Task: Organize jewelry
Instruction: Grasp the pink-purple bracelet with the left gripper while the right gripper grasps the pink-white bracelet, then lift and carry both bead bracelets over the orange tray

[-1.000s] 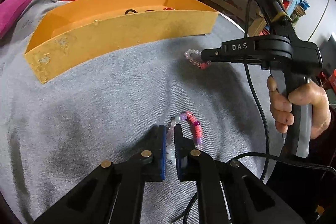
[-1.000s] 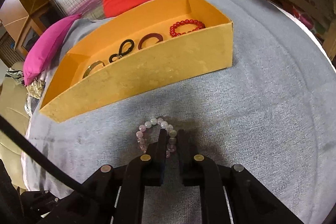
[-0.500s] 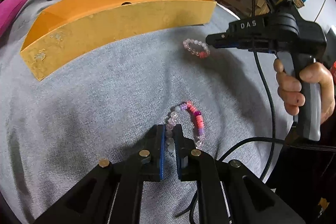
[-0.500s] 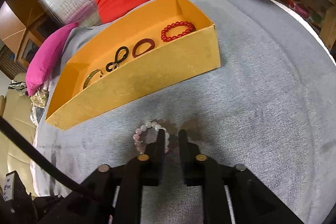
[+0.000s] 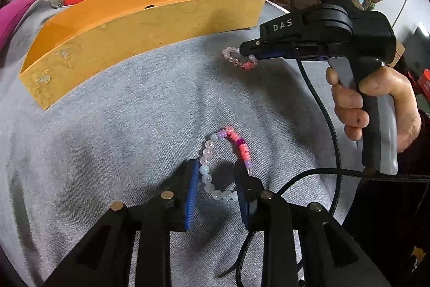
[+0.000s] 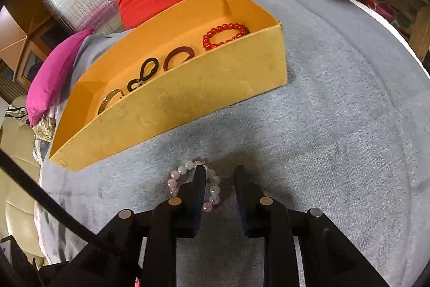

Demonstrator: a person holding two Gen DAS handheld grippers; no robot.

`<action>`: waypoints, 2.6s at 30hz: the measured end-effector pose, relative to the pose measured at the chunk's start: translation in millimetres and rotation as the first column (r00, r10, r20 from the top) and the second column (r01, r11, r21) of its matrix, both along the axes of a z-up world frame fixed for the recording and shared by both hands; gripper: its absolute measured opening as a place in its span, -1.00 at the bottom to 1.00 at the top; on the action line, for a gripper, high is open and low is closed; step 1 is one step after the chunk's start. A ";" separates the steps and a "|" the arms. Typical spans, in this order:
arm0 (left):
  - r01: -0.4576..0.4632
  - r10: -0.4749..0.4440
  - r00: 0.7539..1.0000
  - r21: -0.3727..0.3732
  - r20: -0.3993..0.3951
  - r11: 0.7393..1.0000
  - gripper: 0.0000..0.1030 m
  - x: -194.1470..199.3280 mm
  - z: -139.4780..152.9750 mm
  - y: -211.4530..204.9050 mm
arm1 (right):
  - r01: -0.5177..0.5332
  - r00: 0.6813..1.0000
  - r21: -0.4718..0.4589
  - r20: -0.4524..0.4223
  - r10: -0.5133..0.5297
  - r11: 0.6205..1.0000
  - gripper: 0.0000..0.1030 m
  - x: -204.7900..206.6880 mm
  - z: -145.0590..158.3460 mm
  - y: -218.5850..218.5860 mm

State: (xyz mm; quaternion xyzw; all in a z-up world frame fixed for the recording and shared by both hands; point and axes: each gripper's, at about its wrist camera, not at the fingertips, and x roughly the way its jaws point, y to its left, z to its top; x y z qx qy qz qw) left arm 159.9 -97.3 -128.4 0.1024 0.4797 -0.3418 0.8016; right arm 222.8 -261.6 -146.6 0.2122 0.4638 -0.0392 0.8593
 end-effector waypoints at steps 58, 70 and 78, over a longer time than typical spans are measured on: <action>-0.233 0.246 0.965 -0.137 0.092 0.963 -0.85 30.4 40.3 71.8 | -0.154 0.971 -0.122 0.167 0.173 0.980 -0.83 -16.9 33.1 24.3; -0.223 0.241 0.965 -0.151 0.108 0.963 -0.85 32.2 47.1 64.4 | -0.162 0.951 -0.053 0.257 0.170 0.985 -0.83 -29.6 53.3 22.3; -0.214 0.243 0.960 -0.191 0.141 0.958 -0.85 32.5 63.8 62.5 | -0.169 0.937 -0.041 0.305 0.173 0.985 -0.83 -29.5 65.2 31.2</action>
